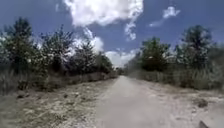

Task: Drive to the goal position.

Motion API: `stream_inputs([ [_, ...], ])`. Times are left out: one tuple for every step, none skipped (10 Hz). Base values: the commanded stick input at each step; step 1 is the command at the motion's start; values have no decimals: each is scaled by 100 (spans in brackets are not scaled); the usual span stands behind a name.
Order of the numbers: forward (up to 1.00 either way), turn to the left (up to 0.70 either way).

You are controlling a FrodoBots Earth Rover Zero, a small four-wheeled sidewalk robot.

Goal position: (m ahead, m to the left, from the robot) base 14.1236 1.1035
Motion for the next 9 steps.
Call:
stream_inputs([
  [45,0],
  [45,0],
  [45,0],
  [45,0],
  [45,0],
  [45,0],
  [45,0],
  [45,0],
  [45,0],
])
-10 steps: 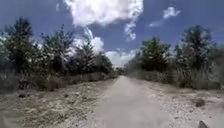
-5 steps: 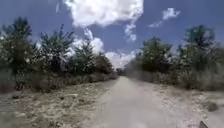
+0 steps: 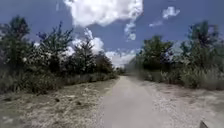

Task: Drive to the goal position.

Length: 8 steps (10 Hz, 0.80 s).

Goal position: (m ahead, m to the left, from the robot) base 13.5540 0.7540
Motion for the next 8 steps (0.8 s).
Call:
stream_inputs([
  [45,0],
  [45,-22],
  [45,-27],
  [45,-27],
  [45,-27],
  [45,-27],
  [45,-27],
  [45,-18],
])
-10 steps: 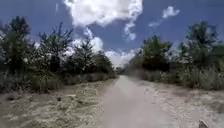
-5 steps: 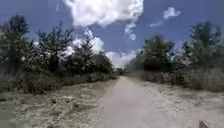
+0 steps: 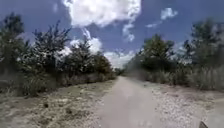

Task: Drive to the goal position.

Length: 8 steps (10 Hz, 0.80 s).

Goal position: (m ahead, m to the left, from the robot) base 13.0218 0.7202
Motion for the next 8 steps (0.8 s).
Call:
stream_inputs([
  [45,0],
  [45,0],
  [45,0],
  [45,0],
  [45,0],
  [45,0],
  [45,0],
  [45,0],
])
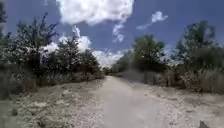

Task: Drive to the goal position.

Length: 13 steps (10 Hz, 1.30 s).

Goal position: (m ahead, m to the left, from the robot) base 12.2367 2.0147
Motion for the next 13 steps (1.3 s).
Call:
stream_inputs([
  [45,0],
  [45,0],
  [45,0],
  [45,0],
  [45,0],
  [45,0],
  [45,0],
  [45,0],
  [45,0],
  [45,0],
  [45,0],
  [45,0],
  [45,0],
])
